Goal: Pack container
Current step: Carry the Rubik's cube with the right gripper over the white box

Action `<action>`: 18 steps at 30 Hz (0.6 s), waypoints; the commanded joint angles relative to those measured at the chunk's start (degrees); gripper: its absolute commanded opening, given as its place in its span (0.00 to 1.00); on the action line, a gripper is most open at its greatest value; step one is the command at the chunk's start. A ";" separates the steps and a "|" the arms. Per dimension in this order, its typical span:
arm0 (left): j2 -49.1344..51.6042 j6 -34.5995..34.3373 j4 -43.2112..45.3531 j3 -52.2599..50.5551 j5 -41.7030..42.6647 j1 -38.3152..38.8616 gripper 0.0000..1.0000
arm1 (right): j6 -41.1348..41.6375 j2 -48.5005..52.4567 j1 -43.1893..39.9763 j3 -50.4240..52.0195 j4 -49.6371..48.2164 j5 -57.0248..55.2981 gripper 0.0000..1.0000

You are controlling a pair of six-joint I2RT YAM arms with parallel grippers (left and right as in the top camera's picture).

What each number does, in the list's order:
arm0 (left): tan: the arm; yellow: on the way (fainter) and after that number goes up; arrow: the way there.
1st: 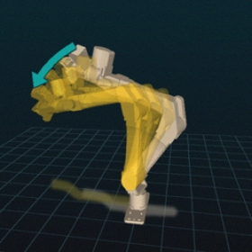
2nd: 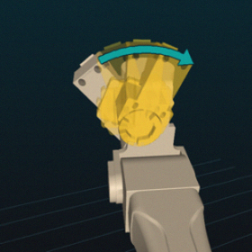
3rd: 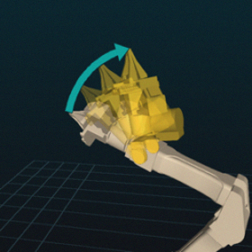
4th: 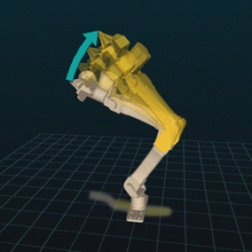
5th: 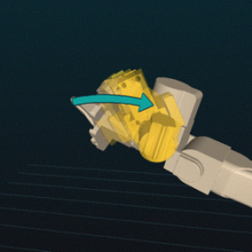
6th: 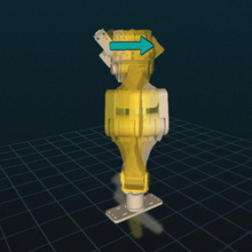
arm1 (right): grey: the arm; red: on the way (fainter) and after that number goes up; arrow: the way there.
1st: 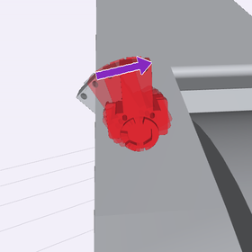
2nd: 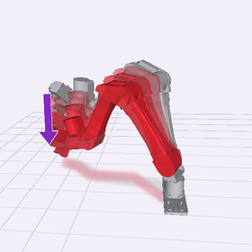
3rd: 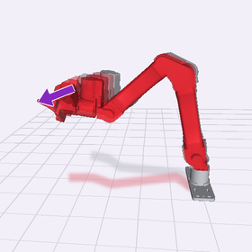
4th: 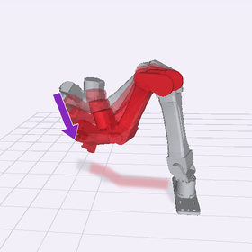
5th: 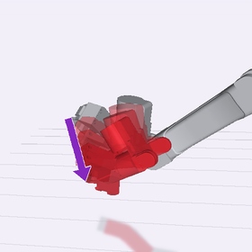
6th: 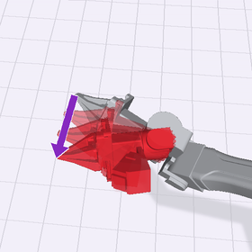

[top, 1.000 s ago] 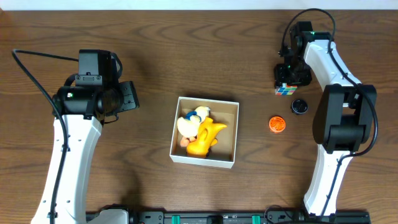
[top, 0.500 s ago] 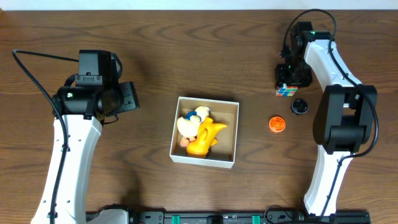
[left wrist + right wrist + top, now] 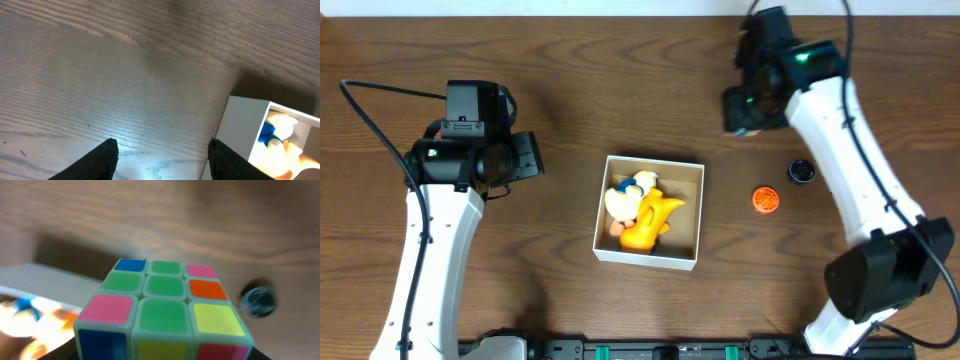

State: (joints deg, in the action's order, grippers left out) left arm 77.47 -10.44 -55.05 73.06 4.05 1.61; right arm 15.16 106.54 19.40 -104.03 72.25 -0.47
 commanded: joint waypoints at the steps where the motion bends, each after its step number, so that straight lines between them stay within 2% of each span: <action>1: 0.00 0.55 0.00 1.05 -0.68 -0.09 0.60 | 10.51 0.26 4.85 -0.22 1.66 -0.15 0.14; 4: 0.00 0.57 0.00 1.05 -0.68 -0.09 0.60 | 17.70 0.35 9.94 -0.17 2.29 -0.24 0.07; 9: 0.00 0.57 0.00 1.05 -0.68 -0.09 0.60 | 28.09 0.39 15.32 -0.11 2.97 -3.45 0.02; 13: 0.00 0.55 -0.04 1.05 -0.68 -0.09 0.60 | 32.46 0.59 17.53 1.07 3.61 -6.01 0.02; 18: 0.00 0.55 -0.07 1.05 -0.68 -0.09 0.60 | 32.79 0.61 17.77 5.38 1.31 -5.97 0.02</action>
State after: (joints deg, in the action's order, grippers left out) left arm 77.47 -10.44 -55.07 73.06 4.05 1.61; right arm 44.82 106.76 36.95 -100.90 74.22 -4.38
